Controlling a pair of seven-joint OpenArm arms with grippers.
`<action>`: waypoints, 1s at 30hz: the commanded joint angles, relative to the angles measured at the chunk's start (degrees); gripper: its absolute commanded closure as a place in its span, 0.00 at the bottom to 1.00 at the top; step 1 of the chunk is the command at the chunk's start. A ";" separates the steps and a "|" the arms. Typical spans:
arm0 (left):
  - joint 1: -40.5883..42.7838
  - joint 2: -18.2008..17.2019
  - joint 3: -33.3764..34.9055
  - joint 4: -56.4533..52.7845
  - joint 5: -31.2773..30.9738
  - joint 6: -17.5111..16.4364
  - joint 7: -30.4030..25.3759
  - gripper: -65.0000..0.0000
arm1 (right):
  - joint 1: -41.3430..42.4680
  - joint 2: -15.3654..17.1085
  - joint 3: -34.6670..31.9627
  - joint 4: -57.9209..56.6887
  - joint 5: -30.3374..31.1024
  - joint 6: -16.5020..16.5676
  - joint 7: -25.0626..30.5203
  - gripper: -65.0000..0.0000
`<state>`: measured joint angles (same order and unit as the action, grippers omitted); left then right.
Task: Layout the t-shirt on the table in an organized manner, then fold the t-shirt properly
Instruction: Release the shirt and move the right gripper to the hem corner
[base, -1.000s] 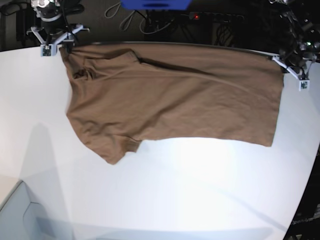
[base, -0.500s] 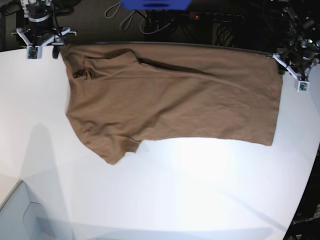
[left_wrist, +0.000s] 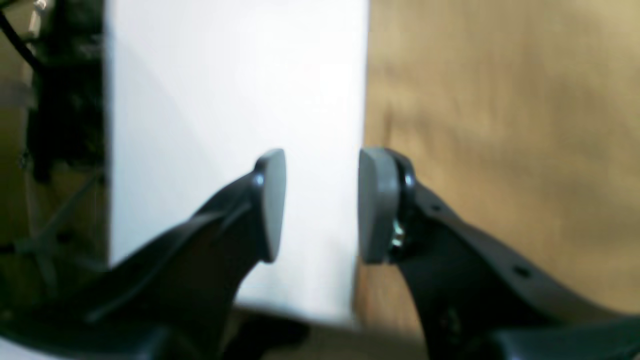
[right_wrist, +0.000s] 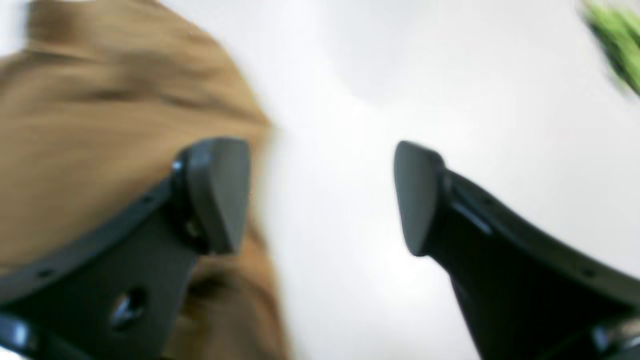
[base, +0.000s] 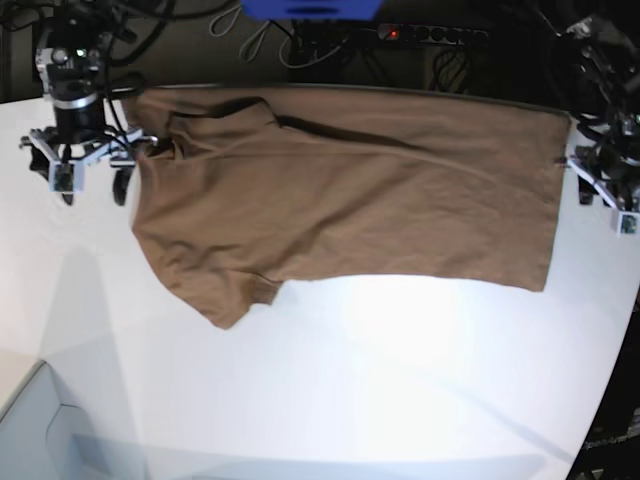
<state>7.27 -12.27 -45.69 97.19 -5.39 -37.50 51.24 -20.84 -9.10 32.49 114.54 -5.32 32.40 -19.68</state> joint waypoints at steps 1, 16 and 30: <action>-1.60 -1.22 -0.24 -0.18 -0.19 0.35 -0.83 0.63 | 1.28 0.10 -1.15 0.93 0.62 0.70 1.44 0.28; -12.94 -6.32 0.29 -10.11 -0.63 0.18 4.54 0.21 | 28.01 3.70 -19.08 -18.85 -3.07 0.87 -17.64 0.27; -14.52 -6.23 0.29 -10.20 -0.19 0.18 4.45 0.21 | 43.39 6.16 -19.44 -51.90 -10.28 -9.33 -1.64 0.27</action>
<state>-5.85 -17.28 -45.28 86.06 -4.93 -37.50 56.84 20.67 -2.85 13.17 61.63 -16.14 23.18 -22.72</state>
